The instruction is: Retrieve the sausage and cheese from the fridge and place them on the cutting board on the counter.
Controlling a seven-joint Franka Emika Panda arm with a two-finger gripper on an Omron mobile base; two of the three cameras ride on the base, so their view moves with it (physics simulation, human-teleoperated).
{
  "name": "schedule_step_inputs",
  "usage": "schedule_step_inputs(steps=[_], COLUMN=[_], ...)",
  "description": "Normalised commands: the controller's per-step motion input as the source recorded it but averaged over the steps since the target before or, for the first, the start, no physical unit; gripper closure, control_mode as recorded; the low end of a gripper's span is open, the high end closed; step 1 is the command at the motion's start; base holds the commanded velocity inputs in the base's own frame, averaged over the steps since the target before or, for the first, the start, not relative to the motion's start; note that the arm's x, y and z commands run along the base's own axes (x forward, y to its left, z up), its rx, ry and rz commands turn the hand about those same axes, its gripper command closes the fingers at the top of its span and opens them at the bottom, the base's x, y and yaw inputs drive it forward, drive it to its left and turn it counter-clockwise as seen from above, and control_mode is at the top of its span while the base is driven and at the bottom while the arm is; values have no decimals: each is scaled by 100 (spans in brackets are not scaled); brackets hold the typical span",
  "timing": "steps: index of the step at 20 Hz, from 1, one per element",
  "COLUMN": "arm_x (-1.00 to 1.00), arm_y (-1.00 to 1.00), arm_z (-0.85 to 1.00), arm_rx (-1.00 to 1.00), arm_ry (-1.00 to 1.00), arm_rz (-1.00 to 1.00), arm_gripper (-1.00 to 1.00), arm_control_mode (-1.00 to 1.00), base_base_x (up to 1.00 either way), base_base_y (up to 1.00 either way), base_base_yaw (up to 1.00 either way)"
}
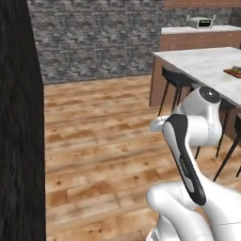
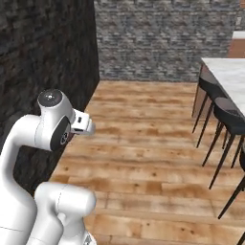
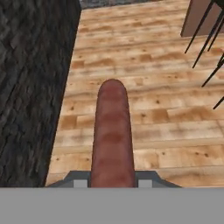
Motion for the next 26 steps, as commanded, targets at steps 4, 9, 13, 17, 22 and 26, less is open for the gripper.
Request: schedule_step_inputs(steps=[4, 9, 13, 17, 22, 26], arm_x=[0, 0, 0, 0, 0, 0], arm_y=[0, 0, 0, 0, 0, 0], arm_z=[0, 0, 0, 0, 0, 0], arm_rx=[0, 0, 0, 0, 0, 0], arm_ry=[0, 0, 0, 0, 0, 0], arm_rz=[0, 0, 0, 0, 0, 0], arm_gripper=[100, 100, 100, 100, 100, 100], arm_control_mode=[100, 100, 100, 100, 100, 100], base_base_x=[100, 100, 100, 100, 100, 100], base_base_y=[78, 80, 79, 77, 80, 89], base_base_yaw=[-56, -61, -57, -50, -53, -52])
